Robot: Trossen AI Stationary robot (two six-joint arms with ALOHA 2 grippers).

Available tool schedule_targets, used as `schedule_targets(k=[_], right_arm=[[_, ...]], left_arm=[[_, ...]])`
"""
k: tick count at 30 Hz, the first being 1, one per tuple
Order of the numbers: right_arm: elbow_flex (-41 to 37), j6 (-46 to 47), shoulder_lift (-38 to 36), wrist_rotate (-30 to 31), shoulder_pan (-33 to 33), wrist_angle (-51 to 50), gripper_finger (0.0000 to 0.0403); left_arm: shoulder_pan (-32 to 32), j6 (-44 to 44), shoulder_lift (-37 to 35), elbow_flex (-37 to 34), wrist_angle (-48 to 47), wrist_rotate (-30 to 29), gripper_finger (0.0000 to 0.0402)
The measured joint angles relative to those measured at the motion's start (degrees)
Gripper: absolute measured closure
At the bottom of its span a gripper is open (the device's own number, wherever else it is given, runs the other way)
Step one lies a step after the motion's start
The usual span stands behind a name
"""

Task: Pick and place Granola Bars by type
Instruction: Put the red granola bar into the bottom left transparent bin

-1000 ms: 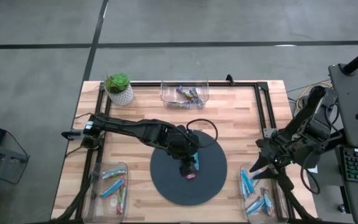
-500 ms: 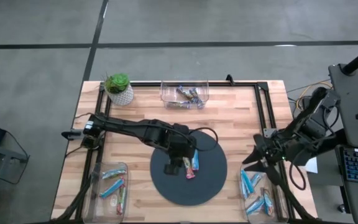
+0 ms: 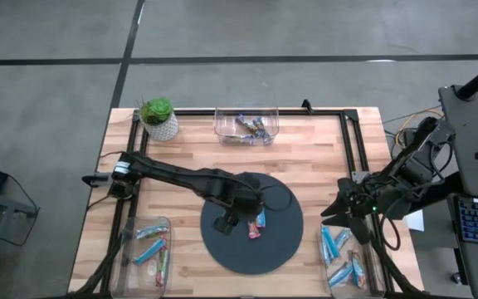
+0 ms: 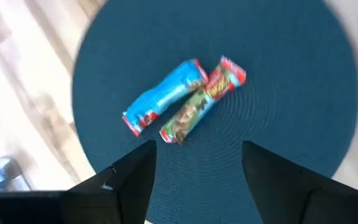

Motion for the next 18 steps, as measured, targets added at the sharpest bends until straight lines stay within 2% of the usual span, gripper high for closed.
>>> schedule_targets(k=[8, 13, 18], right_arm=[[-0.2, 0.7, 0.0, 0.0, 0.0, 0.0, 0.0285], [-0.2, 1.9, 0.0, 0.0, 0.0, 0.0, 0.0286], [-0.2, 2.6, 0.0, -0.1, 0.0, 0.0, 0.0291]], left_arm=[[-0.1, 15.3, 0.1, -10.3, 8.4, -1.6, 0.0184], [0.0, 17.4, 0.1, -13.4, 18.4, -1.6, 0.0184], [0.5, 17.5, 0.1, -15.2, 22.5, -1.1, 0.0184]])
